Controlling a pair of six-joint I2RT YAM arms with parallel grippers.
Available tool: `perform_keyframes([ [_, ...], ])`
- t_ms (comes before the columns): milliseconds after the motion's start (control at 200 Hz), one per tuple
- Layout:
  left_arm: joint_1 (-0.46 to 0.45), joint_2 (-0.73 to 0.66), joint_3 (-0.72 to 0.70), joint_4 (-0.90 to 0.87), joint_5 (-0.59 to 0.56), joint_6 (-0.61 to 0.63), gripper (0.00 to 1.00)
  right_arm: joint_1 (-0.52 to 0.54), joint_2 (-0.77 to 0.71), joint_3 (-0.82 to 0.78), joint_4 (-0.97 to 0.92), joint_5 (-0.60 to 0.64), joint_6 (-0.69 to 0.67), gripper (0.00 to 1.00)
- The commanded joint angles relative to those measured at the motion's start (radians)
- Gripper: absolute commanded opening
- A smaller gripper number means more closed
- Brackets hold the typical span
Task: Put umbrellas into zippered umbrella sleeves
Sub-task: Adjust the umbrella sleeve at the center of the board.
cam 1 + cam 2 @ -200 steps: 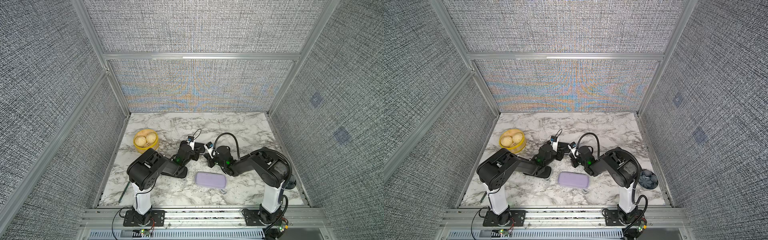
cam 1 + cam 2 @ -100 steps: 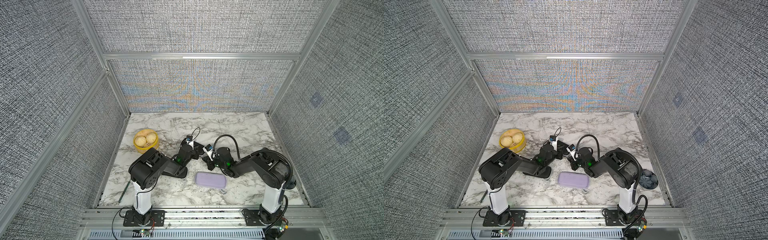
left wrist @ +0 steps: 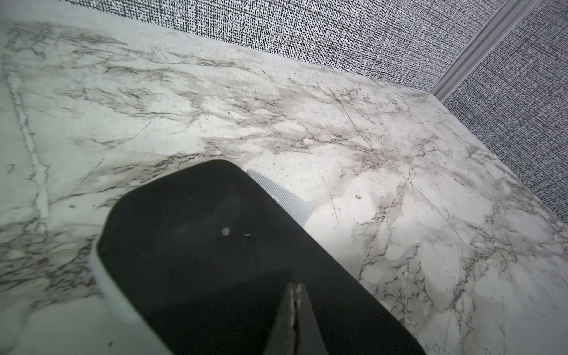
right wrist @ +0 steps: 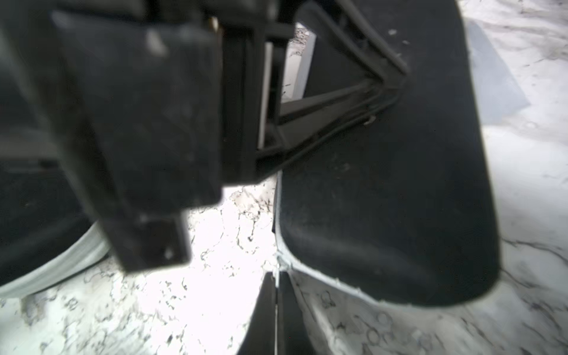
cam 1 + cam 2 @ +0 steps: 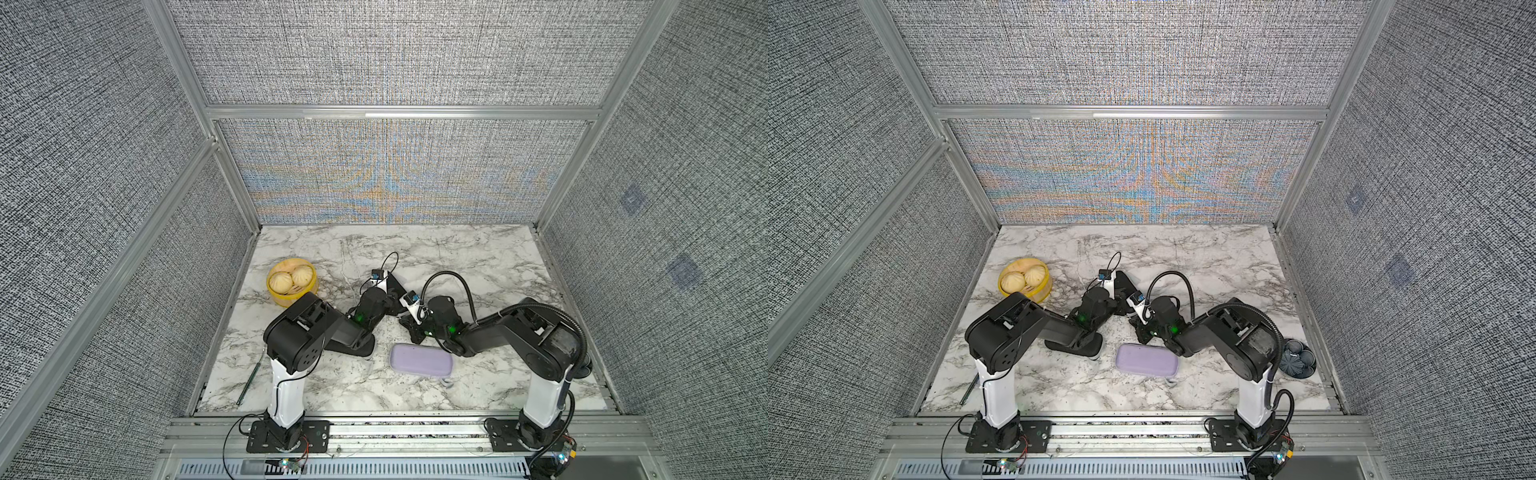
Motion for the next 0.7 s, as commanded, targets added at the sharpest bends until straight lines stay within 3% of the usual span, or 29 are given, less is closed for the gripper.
perform_keyframes([
  [0,0.003,0.011,-0.02,-0.377,0.054,-0.031,0.1,-0.02,-0.003,0.014,-0.058,-0.003,0.029,0.0],
  [105,0.02,-0.083,-0.043,-0.375,0.046,0.009,0.29,-0.075,0.007,0.009,-0.072,-0.028,0.048,0.0],
  [165,0.027,-0.141,-0.045,-0.394,0.015,0.016,0.47,-0.095,0.01,0.002,-0.063,-0.042,0.05,0.0],
  [295,0.071,-0.214,0.021,-0.535,0.011,0.04,0.71,-0.108,0.009,0.0,-0.058,-0.05,0.047,0.0],
  [526,0.165,-0.193,0.096,-0.658,-0.076,0.095,0.95,-0.126,-0.006,-0.002,-0.057,-0.054,0.035,0.0],
  [696,0.218,-0.12,0.148,-0.546,0.116,0.151,1.0,-0.132,-0.008,-0.005,-0.057,-0.061,0.027,0.0],
])
